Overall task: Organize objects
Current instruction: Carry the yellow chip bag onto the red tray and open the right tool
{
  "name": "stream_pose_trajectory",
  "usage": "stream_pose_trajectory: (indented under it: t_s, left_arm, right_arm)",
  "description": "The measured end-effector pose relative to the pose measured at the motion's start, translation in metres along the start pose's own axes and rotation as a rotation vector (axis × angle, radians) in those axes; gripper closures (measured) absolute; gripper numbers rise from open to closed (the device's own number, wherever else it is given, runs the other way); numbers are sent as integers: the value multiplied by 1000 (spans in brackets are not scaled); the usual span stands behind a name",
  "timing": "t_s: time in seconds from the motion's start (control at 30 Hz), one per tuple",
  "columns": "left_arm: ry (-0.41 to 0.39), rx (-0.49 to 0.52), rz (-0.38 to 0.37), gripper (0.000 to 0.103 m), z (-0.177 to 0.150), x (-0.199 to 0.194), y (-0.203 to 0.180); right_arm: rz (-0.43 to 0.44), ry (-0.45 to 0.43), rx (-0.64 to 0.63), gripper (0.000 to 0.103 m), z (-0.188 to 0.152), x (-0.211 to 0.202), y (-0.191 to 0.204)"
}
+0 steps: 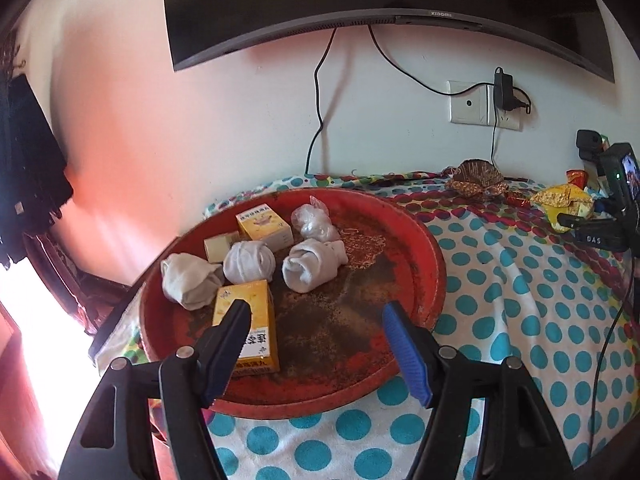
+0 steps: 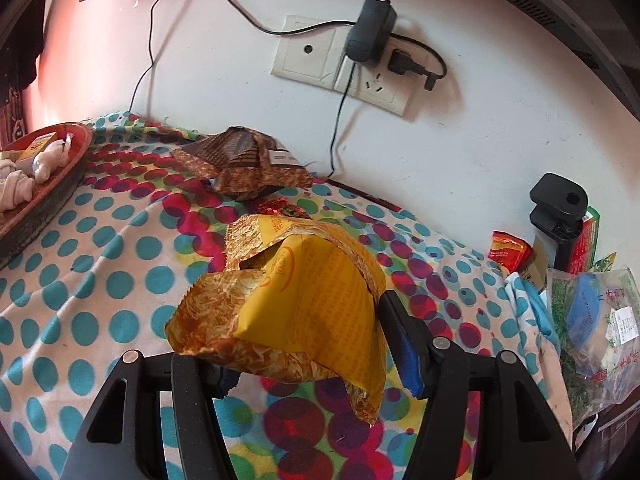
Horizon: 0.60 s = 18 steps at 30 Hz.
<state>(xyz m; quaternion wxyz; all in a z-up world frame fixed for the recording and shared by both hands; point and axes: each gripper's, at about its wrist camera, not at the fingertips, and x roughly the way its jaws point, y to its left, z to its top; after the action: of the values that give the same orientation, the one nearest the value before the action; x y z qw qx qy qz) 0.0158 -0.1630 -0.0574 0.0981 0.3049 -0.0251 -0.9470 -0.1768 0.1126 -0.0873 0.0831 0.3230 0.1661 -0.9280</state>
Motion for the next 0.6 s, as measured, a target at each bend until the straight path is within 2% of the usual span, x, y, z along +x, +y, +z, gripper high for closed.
stream_pose_trajectory:
  t_s: [0.1, 0.33, 0.47, 0.6]
  left_arm:
    - [23, -66, -42, 33, 1, 4, 10]
    - [-6, -43, 1, 33, 3, -1, 19]
    - [13, -82, -42, 33, 4, 1, 28]
    - [-5, -118, -30, 33, 7, -3, 41]
  right_arm:
    - [5, -16, -29, 44, 5, -9, 12]
    - [28, -75, -137, 44, 35, -28, 43]
    - [67, -118, -187, 44, 52, -40, 58]
    - [148, -141, -206, 44, 63, -48, 73]
